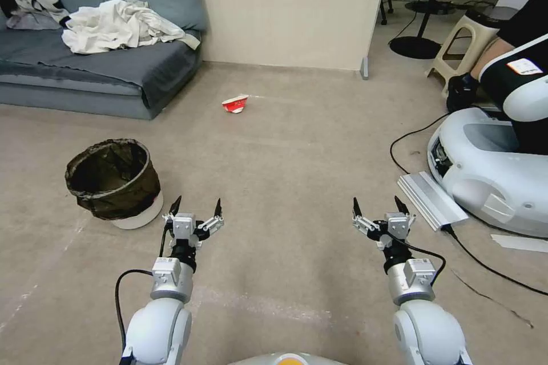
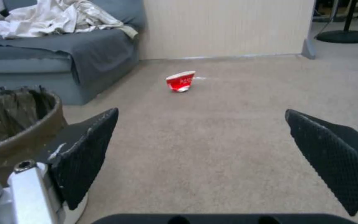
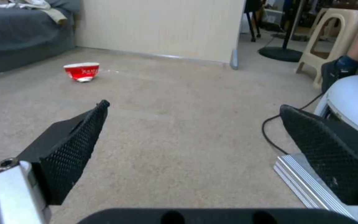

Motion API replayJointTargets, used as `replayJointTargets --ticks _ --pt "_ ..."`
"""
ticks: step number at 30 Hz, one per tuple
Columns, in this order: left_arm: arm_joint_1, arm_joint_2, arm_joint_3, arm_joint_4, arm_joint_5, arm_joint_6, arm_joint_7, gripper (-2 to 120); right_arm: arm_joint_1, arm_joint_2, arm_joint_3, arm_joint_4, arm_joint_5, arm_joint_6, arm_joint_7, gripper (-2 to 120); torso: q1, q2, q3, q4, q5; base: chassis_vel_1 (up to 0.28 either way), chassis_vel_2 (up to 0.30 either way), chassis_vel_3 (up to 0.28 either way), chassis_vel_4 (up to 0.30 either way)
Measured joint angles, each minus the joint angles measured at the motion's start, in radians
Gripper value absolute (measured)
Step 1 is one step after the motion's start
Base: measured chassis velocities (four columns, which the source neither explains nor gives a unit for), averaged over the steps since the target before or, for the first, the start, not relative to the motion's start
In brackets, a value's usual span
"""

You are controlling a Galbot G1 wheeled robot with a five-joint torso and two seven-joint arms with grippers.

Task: Pick up the trash can from the floor.

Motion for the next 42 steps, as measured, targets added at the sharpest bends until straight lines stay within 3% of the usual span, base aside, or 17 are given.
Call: replayJointTargets --ticks 14,18,21,22,26,28,30,31,42 --pt "0.001 0.0 -0.001 -0.004 -0.002 0.003 0.0 100 0.0 0.0 0.0 0.0 0.001 -0.001 0.0 100 0.0 0.0 0.0 0.0 0.0 0.0 0.0 0.0 0.0" --pt "0.021 0.001 -0.023 -0.076 -0.05 0.065 -0.002 100 -0.024 -0.003 0.031 0.07 0.053 -0.054 0.013 100 0.0 0.0 0.0 0.0 -0.0001 0.0 0.0 0.0 0.0" --pt "0.056 0.003 -0.061 -0.195 -0.133 0.171 -0.013 100 -0.064 -0.008 0.08 0.183 0.139 -0.143 0.035 100 0.0 0.0 0.0 0.0 0.0 0.0 0.0 0.0 0.0" --pt "0.056 0.003 -0.061 -0.195 -0.133 0.171 -0.013 100 -0.064 -0.008 0.08 0.183 0.139 -0.143 0.035 100 0.0 0.0 0.0 0.0 0.0 0.0 0.0 0.0 0.0" --pt "0.101 0.01 -0.106 -0.338 -0.231 0.28 -0.027 100 -0.115 -0.014 0.143 0.327 0.249 -0.257 0.063 100 0.0 0.0 0.0 0.0 -0.0001 0.0 0.0 0.0 0.0" --pt "0.114 0.022 -0.112 -0.346 -0.237 0.257 -0.027 100 -0.126 -0.016 0.156 0.353 0.271 -0.264 0.065 100 0.0 0.0 0.0 0.0002 0.0009 0.0 0.0 0.0 0.0" --pt "0.13 0.041 -0.116 -0.343 -0.236 0.2 -0.021 100 -0.159 -0.02 0.177 0.385 0.306 -0.206 0.053 100 0.0 0.0 0.0 -0.0002 -0.0012 0.0 0.0 0.0 0.0" --pt "0.135 0.046 -0.116 -0.336 -0.231 0.176 -0.015 100 -0.167 -0.019 0.18 0.386 0.313 -0.176 0.044 100 0.0 0.0 0.0 -0.0002 0.0005 0.0 0.0 0.0 0.0" --pt "0.146 0.044 -0.108 -0.31 -0.222 0.143 -0.007 100 -0.168 -0.018 0.176 0.362 0.314 -0.106 0.016 100 0.0 0.0 0.0 0.0 -0.0001 0.0 0.0 0.0 0.0"
